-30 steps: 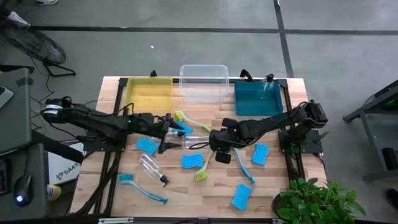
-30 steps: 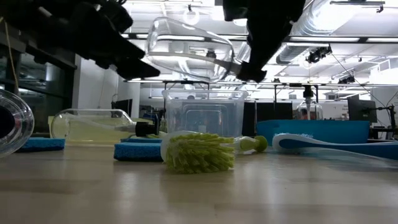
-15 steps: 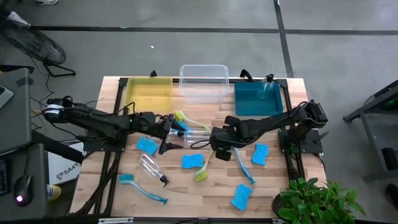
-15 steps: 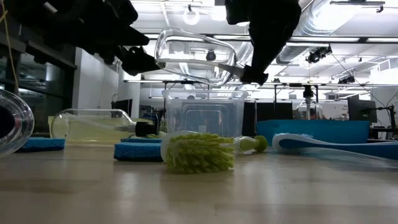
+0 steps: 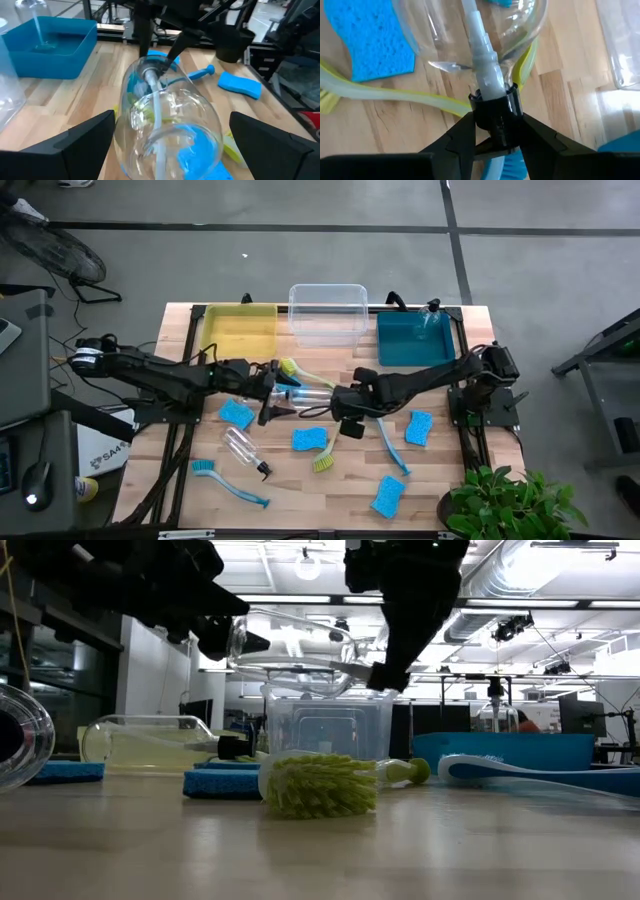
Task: Pick & Place Kitchen Sink Supplies
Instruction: Put the transparent spray bottle into the blue bin
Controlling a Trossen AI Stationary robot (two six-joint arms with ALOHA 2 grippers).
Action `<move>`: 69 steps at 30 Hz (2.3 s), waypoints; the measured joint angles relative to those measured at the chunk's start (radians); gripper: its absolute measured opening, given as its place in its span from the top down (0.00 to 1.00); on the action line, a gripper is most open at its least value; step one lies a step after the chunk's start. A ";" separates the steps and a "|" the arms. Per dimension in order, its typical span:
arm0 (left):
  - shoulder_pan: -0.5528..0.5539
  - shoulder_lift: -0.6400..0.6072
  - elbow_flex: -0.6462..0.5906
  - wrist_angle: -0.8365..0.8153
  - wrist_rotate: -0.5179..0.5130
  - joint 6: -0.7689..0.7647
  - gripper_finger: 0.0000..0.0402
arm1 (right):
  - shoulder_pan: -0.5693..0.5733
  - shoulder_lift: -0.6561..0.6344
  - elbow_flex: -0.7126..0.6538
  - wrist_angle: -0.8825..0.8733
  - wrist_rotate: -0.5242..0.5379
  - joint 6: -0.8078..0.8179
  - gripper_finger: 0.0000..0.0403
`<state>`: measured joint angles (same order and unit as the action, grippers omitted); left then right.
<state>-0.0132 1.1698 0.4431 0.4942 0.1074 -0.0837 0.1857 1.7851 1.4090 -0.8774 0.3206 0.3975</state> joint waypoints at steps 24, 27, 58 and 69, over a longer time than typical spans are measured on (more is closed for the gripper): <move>0.000 0.090 0.002 0.045 -0.041 0.004 0.06 | -0.028 -0.003 0.000 0.083 -0.014 -0.028 0.71; 0.000 0.090 0.002 0.039 -0.040 0.004 0.11 | -0.028 -0.003 0.000 0.084 -0.013 -0.028 0.71; -0.002 0.090 0.002 0.037 -0.048 0.000 0.19 | -0.030 -0.020 0.000 0.080 -0.086 -0.086 0.65; -0.001 0.092 -0.001 0.055 -0.088 0.000 0.19 | -0.024 -0.166 0.000 0.040 -0.083 -0.084 0.54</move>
<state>-0.0143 1.2621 0.4423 0.5492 0.0191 -0.0834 0.1619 1.6186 1.4094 -0.8377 0.2380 0.3136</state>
